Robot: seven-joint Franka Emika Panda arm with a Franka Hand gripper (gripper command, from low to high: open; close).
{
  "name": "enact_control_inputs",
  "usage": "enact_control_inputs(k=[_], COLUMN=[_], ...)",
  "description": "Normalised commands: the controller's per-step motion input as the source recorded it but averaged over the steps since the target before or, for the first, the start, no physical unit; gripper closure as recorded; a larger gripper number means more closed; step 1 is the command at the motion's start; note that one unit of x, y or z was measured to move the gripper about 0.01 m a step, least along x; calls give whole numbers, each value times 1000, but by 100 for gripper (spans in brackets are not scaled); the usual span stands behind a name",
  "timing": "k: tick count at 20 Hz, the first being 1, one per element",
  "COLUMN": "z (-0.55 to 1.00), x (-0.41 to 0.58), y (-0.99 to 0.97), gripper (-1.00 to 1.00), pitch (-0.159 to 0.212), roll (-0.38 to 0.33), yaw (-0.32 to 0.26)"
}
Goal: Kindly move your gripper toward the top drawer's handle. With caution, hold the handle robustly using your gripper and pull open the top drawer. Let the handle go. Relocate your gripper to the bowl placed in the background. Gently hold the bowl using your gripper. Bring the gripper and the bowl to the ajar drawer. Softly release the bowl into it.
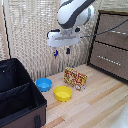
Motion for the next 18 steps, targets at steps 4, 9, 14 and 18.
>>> enact_control_inputs(k=[4, 9, 14, 18], z=[169, 233, 141, 23], x=[-106, -103, -177, -168], y=[-175, -206, -225, -215], gripper=[-100, -100, -100, -100], pitch=[-129, -137, -135, -100], roll=[-187, -167, -190, -241], yaw=[197, 189, 193, 185])
